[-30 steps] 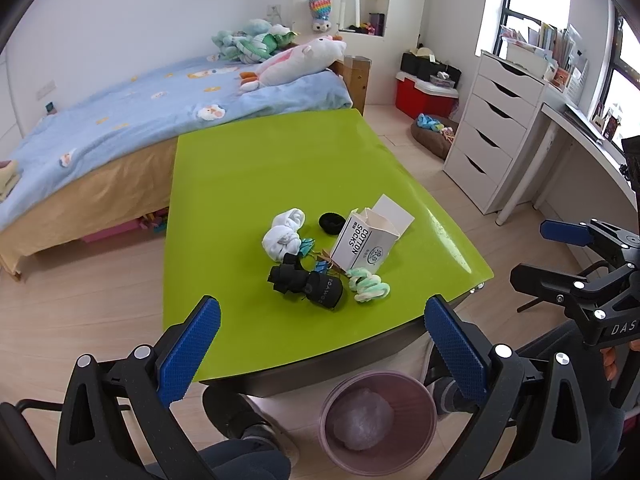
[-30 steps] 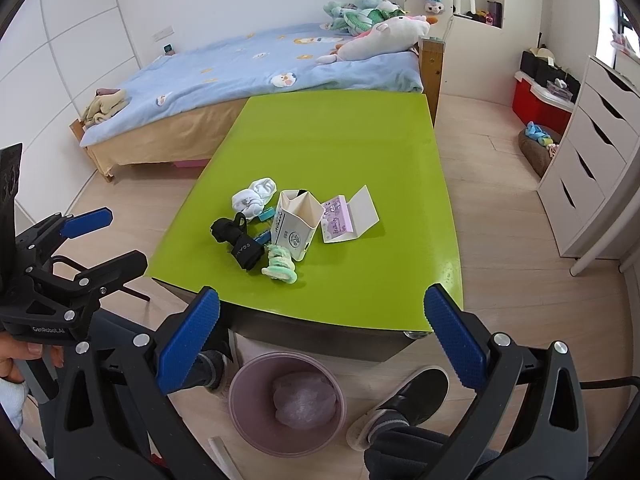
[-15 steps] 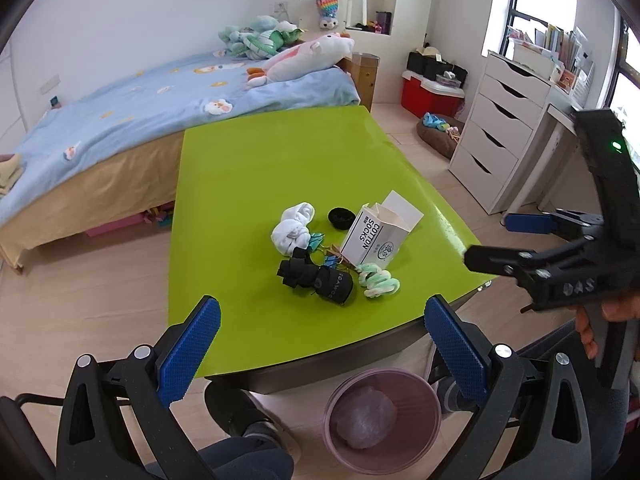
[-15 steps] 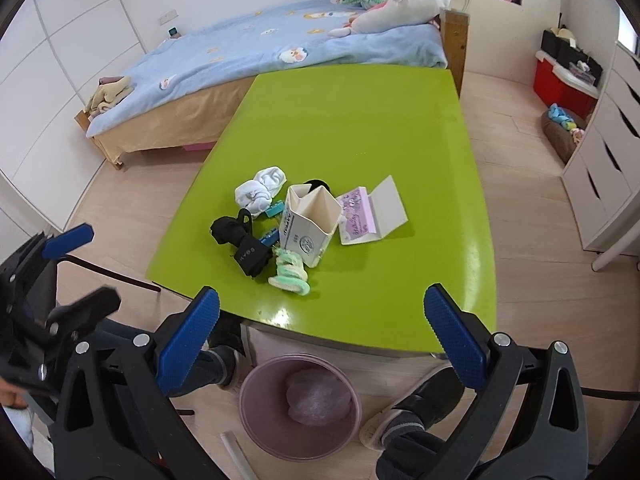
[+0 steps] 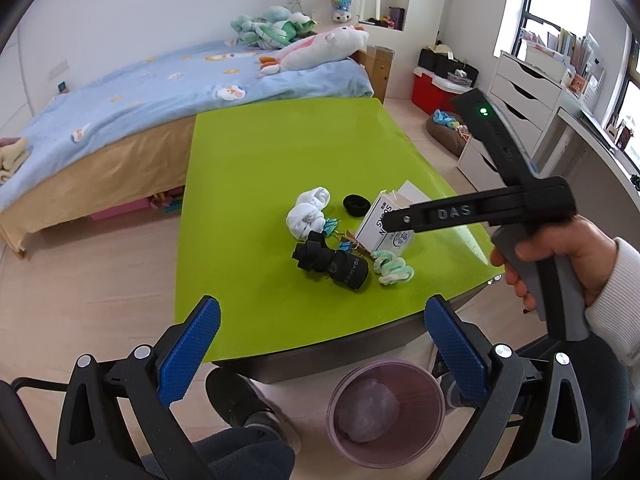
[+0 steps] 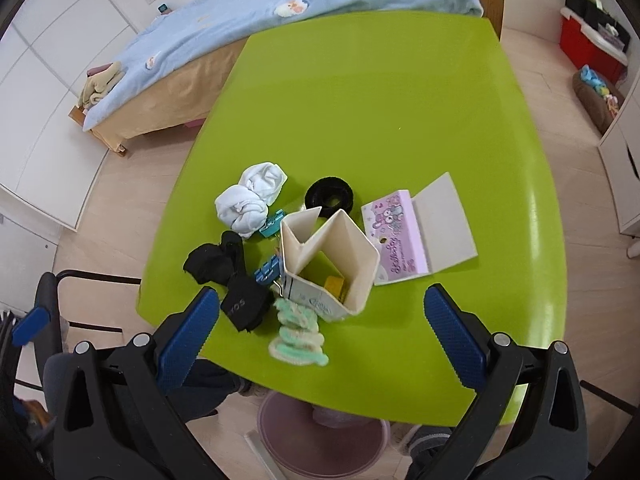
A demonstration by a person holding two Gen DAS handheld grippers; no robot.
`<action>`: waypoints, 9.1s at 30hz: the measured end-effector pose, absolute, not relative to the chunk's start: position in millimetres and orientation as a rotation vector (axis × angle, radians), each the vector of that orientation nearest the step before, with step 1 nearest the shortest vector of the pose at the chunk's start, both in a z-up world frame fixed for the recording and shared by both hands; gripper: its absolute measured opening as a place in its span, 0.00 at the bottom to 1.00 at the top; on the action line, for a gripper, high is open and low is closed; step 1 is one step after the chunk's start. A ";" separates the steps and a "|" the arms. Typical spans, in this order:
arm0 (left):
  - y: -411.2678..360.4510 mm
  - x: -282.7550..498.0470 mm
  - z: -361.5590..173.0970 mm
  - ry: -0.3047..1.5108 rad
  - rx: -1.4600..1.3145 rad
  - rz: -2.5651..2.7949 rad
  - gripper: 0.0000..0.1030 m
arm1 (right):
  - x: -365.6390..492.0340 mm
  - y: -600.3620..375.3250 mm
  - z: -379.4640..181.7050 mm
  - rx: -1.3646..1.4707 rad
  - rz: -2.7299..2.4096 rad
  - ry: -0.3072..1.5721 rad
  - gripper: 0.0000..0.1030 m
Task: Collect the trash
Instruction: 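Reach the right tool to the white folded paper box and grasp it, then grasp the black sock with the left tool while the right tool lifts the box, then carry sock and box over the pink bin and open both tools to drop them, then grasp the green-and-white fuzzy hair ties with the right tool, then grasp the white socks with the left tool while the right tool holds the hair ties, then move both tools over the pink bin and open them to drop socks and hair ties, then reach the right tool to the pink card and grasp it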
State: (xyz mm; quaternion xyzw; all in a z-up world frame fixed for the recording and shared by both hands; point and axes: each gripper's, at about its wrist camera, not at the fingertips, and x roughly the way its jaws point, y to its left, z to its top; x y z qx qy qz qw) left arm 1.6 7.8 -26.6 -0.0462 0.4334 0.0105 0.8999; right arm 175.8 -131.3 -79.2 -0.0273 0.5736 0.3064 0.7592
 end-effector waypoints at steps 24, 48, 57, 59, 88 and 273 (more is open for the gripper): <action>17.1 71.0 -74.0 1.041 -0.180 0.023 0.95 | 185.7 -147.1 -62.9 0.027 0.657 1.197 0.40; 14.9 119.6 -126.1 1.213 -0.435 0.052 0.32 | 162.7 -187.6 -35.9 -0.020 0.606 1.106 0.40; 19.9 96.3 -104.9 1.159 -0.362 0.022 0.22 | 148.8 -188.2 -33.8 -0.030 0.614 1.098 0.40; 18.4 89.5 -98.2 1.145 -0.341 0.013 0.19 | 141.1 -189.1 -32.8 -0.040 0.615 1.093 0.40; -28.8 -8.4 -103.7 1.197 -0.316 -0.185 0.22 | 23.1 -220.5 -47.2 -0.050 0.691 1.179 0.40; -17.5 -34.6 -86.1 1.110 -0.261 -0.116 0.92 | -11.1 -223.7 -62.1 -0.088 0.684 1.216 0.93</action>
